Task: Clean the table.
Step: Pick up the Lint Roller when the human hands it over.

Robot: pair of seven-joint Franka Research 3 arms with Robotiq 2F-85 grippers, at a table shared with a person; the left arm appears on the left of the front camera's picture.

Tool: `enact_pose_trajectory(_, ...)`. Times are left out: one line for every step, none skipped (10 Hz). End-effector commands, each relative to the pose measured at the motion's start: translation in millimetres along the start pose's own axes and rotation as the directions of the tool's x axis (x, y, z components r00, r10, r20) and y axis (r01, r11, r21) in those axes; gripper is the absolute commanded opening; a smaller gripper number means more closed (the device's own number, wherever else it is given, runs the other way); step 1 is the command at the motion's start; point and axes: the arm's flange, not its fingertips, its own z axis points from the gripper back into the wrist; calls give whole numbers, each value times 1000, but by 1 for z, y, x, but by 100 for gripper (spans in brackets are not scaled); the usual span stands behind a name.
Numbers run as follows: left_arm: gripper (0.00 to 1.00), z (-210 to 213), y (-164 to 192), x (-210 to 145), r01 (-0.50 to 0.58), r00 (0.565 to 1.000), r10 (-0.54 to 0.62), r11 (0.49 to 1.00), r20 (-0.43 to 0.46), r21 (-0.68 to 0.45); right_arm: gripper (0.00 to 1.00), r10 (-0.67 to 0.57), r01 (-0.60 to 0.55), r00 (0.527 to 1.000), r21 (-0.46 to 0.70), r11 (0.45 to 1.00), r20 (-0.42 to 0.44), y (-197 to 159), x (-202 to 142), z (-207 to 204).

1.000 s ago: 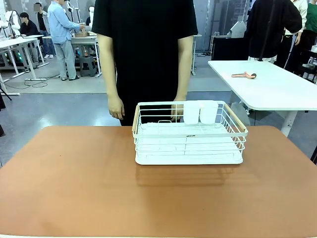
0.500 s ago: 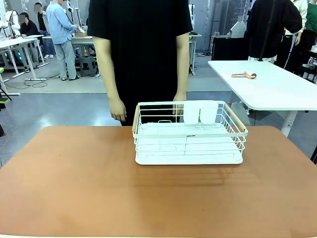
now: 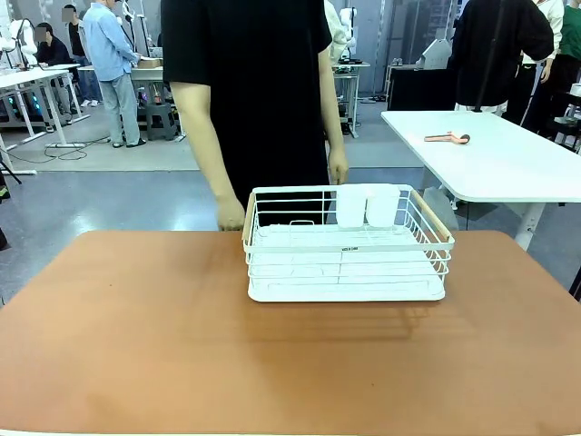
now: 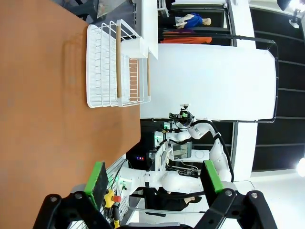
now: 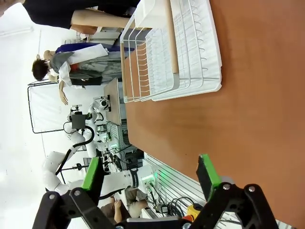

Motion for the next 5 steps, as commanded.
enact_pose_trajectory(100, 1, -2, -1, 9, 1000, -9, 1000, -3, -20, 100, 18, -18, 1000, 15, 1000, 1, 5, -1, 1)
enact_pose_trajectory(100, 1, -2, -1, 9, 1000, -9, 1000, -3, -20, 100, 18, -18, 1000, 15, 1000, 1, 5, -1, 1)
enact_pose_trajectory(100, 1, -2, -1, 9, 1000, -9, 1000, -3, -20, 100, 18, -18, 1000, 15, 1000, 1, 5, -1, 1)
enact_pose_trajectory(100, 1, -2, -1, 9, 1000, -9, 1000, -3, -20, 100, 18, -18, 1000, 15, 1000, 1, 5, -1, 1)
enact_pose_trajectory(100, 1, -2, -1, 9, 1000, -9, 1000, -3, -20, 100, 18, -18, 1000, 15, 1000, 1, 5, -1, 1)
